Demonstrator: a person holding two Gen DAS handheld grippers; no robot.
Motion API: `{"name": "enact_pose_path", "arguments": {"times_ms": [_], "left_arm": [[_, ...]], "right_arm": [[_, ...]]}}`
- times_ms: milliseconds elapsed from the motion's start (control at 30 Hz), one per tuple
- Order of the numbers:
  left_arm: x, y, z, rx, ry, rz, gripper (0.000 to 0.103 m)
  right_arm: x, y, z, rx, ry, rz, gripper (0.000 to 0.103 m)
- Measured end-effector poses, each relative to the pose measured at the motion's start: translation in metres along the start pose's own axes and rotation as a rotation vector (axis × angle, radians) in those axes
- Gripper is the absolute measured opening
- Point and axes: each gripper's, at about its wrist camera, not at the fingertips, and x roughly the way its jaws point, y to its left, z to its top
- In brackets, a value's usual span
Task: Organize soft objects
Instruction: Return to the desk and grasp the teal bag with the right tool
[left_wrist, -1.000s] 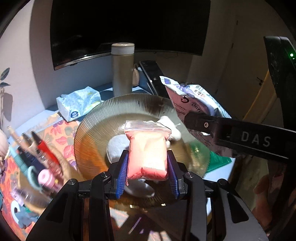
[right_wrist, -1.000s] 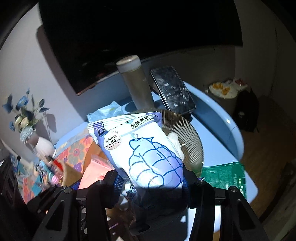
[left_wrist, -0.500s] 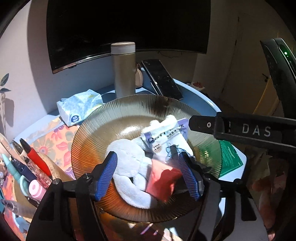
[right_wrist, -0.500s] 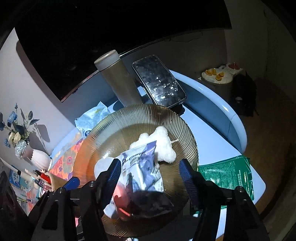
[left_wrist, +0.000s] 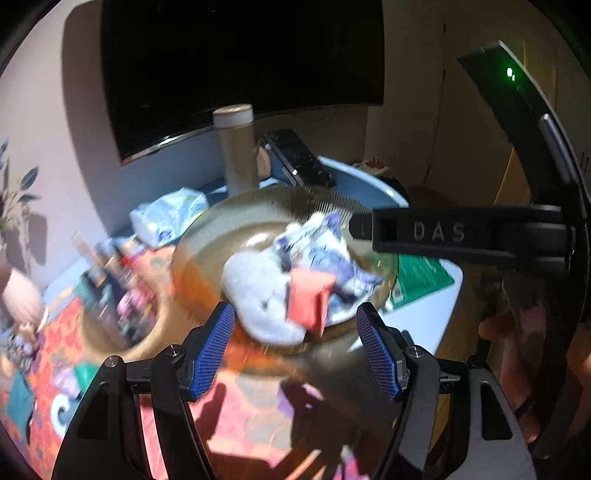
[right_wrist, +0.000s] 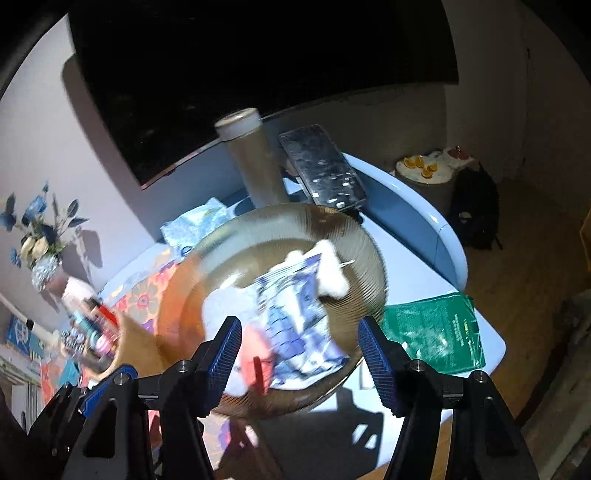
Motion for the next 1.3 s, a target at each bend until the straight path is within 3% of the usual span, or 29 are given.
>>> {"name": "enact_pose_path", "arguments": {"times_ms": [167, 300, 433, 567, 733, 800, 1000, 1300], "left_arm": [[-0.026, 0.033, -0.027, -0.055, 0.029, 0.044, 0.067], [-0.05, 0.074, -0.05, -0.125, 0.037, 0.112, 0.068], [-0.079, 0.135, -0.075, -0.24, 0.05, 0.23, 0.068], [-0.109, 0.194, -0.097, -0.334, 0.063, 0.433, 0.068], [-0.143, 0.269, -0.129, -0.51, 0.041, 0.526, 0.069], [-0.144, 0.287, -0.139, -0.549, 0.046, 0.511, 0.07], [-0.098, 0.307, -0.16, -0.567, 0.079, 0.302, 0.07], [-0.029, 0.304, -0.147, -0.481, 0.114, 0.177, 0.07]], "right_arm": [[-0.016, 0.045, -0.021, -0.128, -0.021, -0.027, 0.064], [-0.028, 0.093, -0.039, -0.253, -0.026, 0.025, 0.066], [-0.033, 0.143, -0.06, -0.368, -0.016, 0.114, 0.077], [-0.028, 0.192, -0.084, -0.465, 0.017, 0.211, 0.079], [0.016, 0.238, -0.113, -0.449, 0.156, 0.314, 0.079], [0.037, 0.249, -0.123, -0.398, 0.186, 0.334, 0.079], [0.088, 0.252, -0.138, -0.156, 0.155, 0.273, 0.079], [0.121, 0.252, -0.132, -0.002, 0.106, 0.25, 0.079]]}}
